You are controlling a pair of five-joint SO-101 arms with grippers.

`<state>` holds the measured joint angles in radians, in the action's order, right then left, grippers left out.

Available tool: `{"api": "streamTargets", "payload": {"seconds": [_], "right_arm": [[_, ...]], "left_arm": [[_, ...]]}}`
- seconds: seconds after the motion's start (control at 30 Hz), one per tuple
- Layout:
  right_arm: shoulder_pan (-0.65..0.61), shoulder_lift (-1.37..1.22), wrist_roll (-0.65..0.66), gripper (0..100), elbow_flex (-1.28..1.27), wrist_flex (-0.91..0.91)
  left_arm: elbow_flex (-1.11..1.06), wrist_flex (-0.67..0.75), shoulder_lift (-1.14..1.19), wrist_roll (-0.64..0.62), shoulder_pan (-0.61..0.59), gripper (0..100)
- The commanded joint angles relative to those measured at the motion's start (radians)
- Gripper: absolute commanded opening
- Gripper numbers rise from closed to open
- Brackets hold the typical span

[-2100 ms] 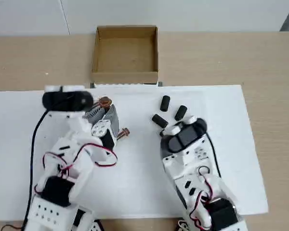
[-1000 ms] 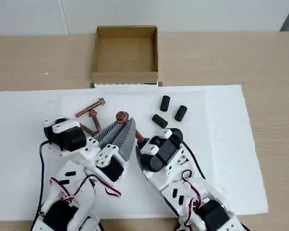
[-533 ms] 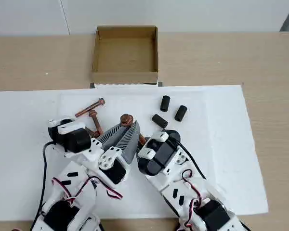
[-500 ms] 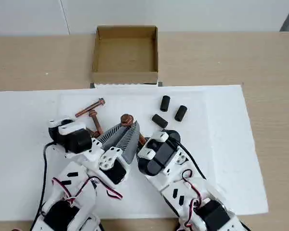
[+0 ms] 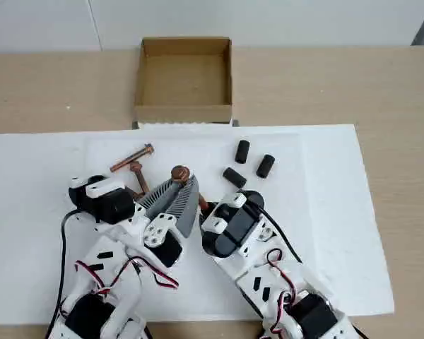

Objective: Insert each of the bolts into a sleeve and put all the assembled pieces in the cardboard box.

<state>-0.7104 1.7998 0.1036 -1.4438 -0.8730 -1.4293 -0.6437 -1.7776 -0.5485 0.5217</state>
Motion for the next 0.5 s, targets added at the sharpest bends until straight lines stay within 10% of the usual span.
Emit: {"api": "streamTargets", "payload": {"seconds": [0.0, 0.47], "right_arm": [[-0.012, 0.010, 0.012, 0.2, 0.068, 0.027], [-0.012, 0.010, 0.032, 0.2, 0.066, 0.027]], "left_arm": [[-0.001, -0.002, -0.005, 0.011, 0.028, 0], [-0.021, -0.184, -0.005, 0.015, 0.140, 0]]}}
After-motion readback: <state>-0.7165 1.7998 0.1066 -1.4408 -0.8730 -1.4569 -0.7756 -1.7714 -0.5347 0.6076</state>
